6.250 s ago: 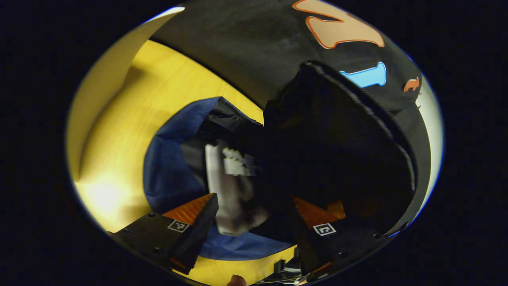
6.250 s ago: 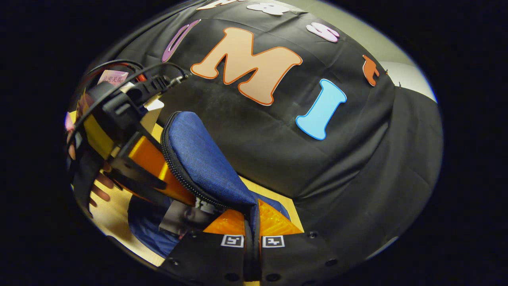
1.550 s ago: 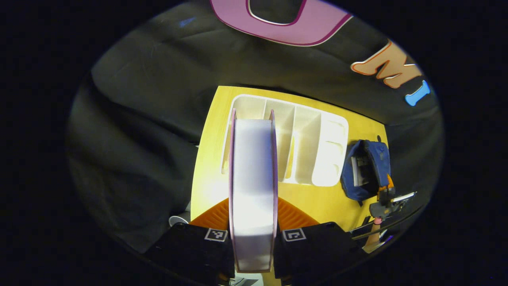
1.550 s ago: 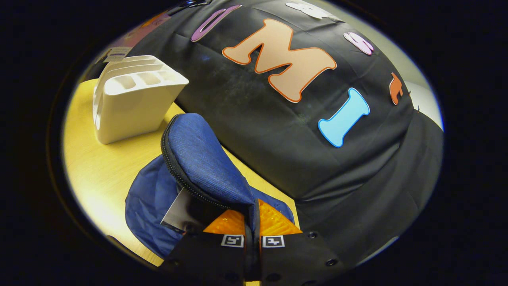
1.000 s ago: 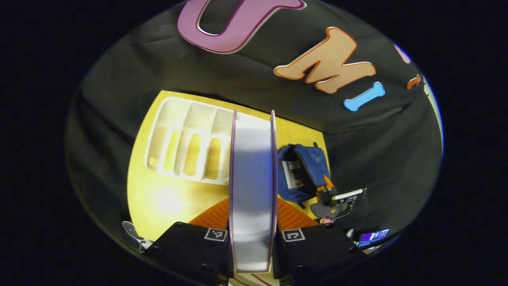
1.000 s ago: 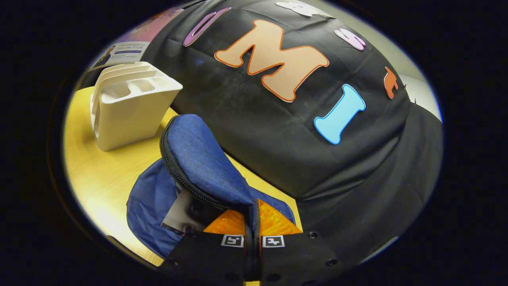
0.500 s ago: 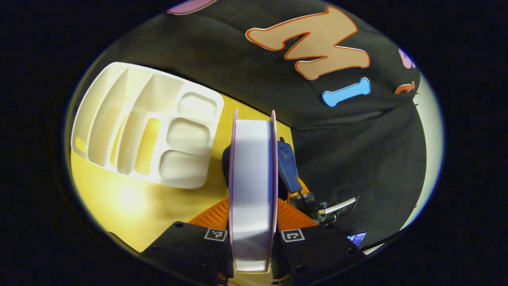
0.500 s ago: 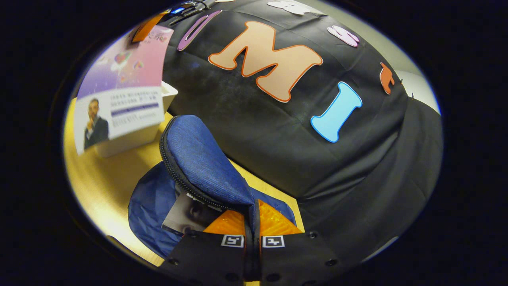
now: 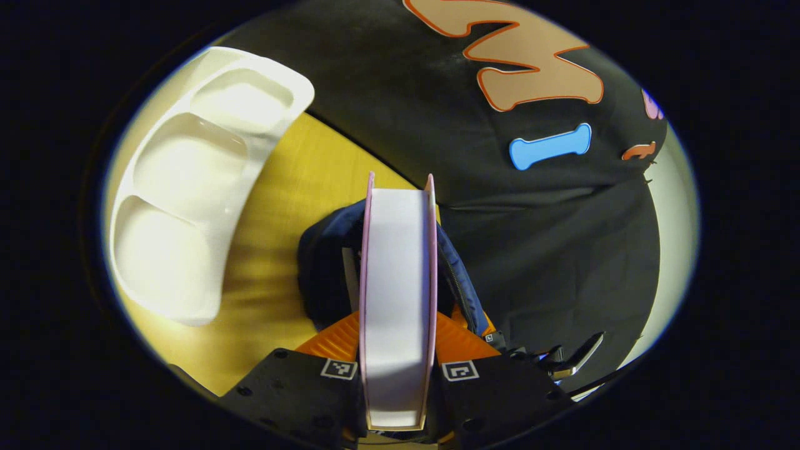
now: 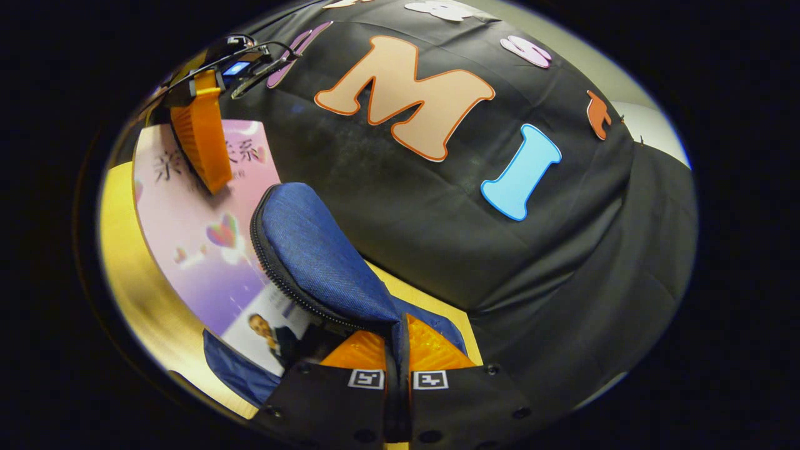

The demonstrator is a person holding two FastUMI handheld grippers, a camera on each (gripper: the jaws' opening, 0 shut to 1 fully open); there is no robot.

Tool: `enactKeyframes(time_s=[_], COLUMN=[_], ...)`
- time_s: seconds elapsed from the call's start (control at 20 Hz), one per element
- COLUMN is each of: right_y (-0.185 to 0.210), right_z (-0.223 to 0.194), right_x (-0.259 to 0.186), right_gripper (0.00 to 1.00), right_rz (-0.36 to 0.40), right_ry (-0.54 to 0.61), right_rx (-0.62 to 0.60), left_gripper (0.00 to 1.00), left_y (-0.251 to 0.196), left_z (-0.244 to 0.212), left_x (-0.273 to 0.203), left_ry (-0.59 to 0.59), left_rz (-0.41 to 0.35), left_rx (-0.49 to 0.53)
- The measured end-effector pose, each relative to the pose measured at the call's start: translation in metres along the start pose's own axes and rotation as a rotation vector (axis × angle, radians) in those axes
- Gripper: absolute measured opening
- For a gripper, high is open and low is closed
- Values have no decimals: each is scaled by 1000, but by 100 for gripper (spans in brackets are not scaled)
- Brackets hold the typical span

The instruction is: Open the schoolbag, grab two books from the bookshelf and put them into the schoolbag.

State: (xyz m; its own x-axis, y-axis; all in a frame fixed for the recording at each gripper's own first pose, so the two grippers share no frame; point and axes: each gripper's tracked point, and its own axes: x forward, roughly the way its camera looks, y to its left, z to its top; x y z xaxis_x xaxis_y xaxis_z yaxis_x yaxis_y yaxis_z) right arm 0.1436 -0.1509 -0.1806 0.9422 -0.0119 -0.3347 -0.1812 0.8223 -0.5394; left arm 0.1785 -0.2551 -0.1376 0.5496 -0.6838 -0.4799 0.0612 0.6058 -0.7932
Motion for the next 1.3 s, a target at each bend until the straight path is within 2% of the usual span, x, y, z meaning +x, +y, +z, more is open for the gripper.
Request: enactKeyframes(time_s=[0.3, 0.45, 0.85, 1.1, 1.3], right_y=[-3, -5, 1, 3, 2], right_z=[0, -1, 0, 1, -2], right_x=[-1, -2, -7, -7, -6], right_gripper=[3, 3, 3, 3, 3], right_rz=[0, 3, 23, 32, 33], right_ry=[-7, -13, -38, -44, -43], right_rx=[28, 40, 48, 52, 67], left_gripper=[35, 35, 35, 35, 38], left_y=[-8, 2, 5, 6, 17], left_z=[-9, -16, -17, -20, -21], left_x=[52, 80, 129, 156, 164], left_ry=[-43, -35, -67, -76, -91], left_rz=[-124, -138, -220, -243, -188], left_rx=[-67, -75, -186, -227, -236])
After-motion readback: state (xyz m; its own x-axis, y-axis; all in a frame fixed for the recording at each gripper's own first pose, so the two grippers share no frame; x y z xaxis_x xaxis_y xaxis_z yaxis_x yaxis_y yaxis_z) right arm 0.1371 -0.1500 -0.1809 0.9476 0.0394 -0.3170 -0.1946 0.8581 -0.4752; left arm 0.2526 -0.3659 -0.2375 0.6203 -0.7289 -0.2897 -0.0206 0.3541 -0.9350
